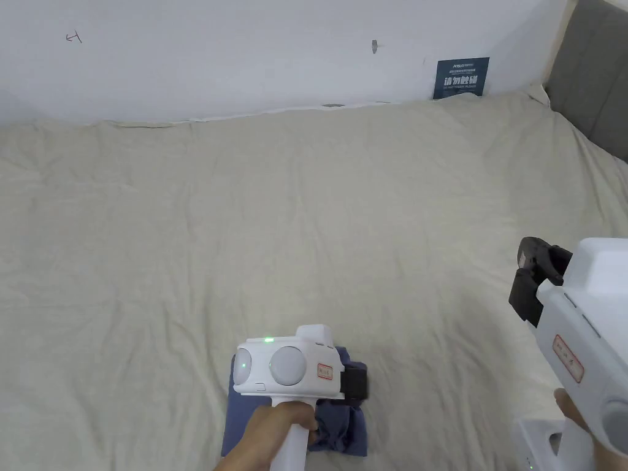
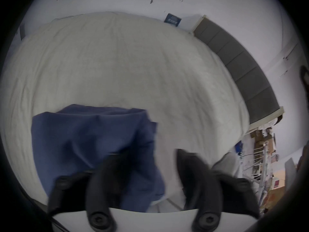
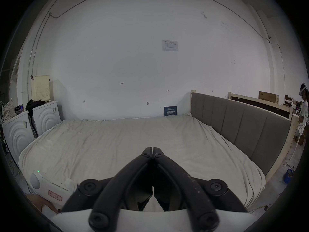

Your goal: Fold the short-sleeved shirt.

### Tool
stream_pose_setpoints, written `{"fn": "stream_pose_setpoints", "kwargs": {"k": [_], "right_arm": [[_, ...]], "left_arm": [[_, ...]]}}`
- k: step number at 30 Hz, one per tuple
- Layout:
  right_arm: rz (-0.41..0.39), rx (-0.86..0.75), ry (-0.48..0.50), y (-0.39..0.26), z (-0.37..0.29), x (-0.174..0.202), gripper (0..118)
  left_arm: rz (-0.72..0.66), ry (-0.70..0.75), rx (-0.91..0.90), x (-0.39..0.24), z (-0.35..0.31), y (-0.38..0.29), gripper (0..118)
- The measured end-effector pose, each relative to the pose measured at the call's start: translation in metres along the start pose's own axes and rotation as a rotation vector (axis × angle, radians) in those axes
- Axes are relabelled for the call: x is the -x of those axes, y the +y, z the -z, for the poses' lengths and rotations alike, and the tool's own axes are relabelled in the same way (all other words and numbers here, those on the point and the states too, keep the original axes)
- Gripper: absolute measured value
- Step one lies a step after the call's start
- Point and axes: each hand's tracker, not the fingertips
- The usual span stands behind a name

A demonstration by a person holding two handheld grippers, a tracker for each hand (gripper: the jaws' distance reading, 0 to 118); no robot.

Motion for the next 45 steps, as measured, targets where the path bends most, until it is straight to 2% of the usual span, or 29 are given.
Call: {"fn": "stream_pose_setpoints", "kwargs": {"k": [1,2,6,11,13,14,15,16,17,19,23,32,37,43,45], "right_arm": [[0.001,0.001,-0.002,0.000,0.000,-0.001,1],[0.003,0.003,-0.004,0.000,0.000,-0.002,1],[0.013,0.000,-0.008,0.000,0.000,-0.004,1],[0.016,-0.009,0.003,0.003,-0.002,-0.001,1],[0.014,-0.012,0.011,0.004,-0.002,0.001,1],[0.012,-0.014,0.014,0.004,-0.002,0.002,1],[0.010,-0.015,0.017,0.005,-0.002,0.003,1],[0.009,-0.016,0.020,0.005,-0.002,0.004,2],[0.008,-0.017,0.024,0.005,-0.002,0.005,1],[0.007,-0.016,0.030,0.005,-0.001,0.007,1],[0.003,-0.012,0.036,0.004,-0.002,0.009,1],[-0.003,0.001,0.002,0.004,-0.004,-0.005,1],[0.002,0.017,-0.021,0.000,-0.002,-0.015,1],[0.009,0.023,-0.014,-0.001,-0.002,-0.012,1],[0.004,0.015,-0.006,0.001,-0.004,-0.008,1]], "left_arm": [[-0.001,-0.037,-0.009,-0.003,-0.004,0.000,105],[0.003,-0.052,-0.014,-0.006,-0.007,0.001,117],[0.035,-0.035,-0.165,-0.016,-0.044,0.005,113],[0.106,0.141,-0.468,-0.011,-0.097,-0.003,109],[0.121,0.195,-0.546,-0.003,-0.106,-0.010,84],[0.117,0.209,-0.556,0.001,-0.107,-0.012,64],[0.117,0.210,-0.554,0.006,-0.107,-0.014,28],[0.113,0.199,-0.537,0.010,-0.106,-0.015,7],[0.092,0.189,-0.515,0.017,-0.103,-0.017,1],[0.065,0.162,-0.475,0.025,-0.094,-0.025,0],[0.119,0.226,-0.394,0.025,-0.062,-0.048,0],[0.200,0.212,-0.282,-0.008,0.000,-0.067,0],[0.164,0.201,-0.234,-0.012,0.032,-0.073,0],[0.235,0.244,-0.235,-0.025,0.017,-0.067,0],[0.254,0.204,-0.356,-0.031,-0.010,-0.062,0]]}}
